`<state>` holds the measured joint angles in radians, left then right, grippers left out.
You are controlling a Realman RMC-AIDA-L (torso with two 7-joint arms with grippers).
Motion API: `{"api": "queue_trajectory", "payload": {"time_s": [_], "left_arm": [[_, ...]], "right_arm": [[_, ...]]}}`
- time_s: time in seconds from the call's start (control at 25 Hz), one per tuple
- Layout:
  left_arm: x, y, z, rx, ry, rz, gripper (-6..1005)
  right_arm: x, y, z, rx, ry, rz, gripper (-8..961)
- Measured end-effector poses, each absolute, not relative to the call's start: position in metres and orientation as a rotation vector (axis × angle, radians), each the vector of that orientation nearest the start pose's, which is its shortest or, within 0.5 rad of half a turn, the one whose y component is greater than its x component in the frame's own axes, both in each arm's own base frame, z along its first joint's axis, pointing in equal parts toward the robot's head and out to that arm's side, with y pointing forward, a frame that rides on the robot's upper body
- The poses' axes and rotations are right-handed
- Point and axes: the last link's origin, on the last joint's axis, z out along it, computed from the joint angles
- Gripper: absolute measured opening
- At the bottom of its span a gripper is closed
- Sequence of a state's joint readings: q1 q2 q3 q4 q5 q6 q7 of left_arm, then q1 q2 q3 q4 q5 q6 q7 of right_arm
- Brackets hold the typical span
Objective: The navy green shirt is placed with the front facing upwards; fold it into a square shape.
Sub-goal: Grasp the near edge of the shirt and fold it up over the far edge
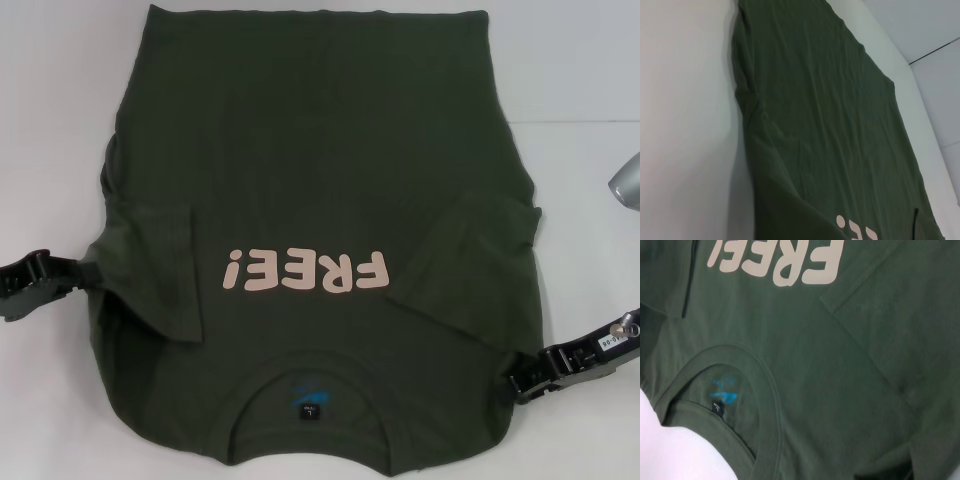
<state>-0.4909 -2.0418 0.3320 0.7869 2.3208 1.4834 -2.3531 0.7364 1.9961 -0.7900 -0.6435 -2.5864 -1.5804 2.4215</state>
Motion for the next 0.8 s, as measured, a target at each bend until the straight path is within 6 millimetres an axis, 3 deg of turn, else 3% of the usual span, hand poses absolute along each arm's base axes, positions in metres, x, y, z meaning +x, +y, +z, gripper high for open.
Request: {"api": "queue_trajectory", "payload": {"time_s": [0.44,0.64,0.8], "left_arm": [[-0.3380,0.3266,0.0658,-1.904,-1.891,-0.700,3],[-0.3364,0.3255,0.0646,-1.925,-1.890,-0.696,3],[-0.3348,0.3208,0.0650,-1.968,-1.893,-0.681,3]], "right_arm": [[0.2756,0.3481,0.0040,-2.479,1.784,-0.212,339],[0.2760,0.3480,0.0046,-2.484,1.777,-0.213,106],[0.2796,0.3430,0.0089,-2.492,1.798,-0.216,76]]}}
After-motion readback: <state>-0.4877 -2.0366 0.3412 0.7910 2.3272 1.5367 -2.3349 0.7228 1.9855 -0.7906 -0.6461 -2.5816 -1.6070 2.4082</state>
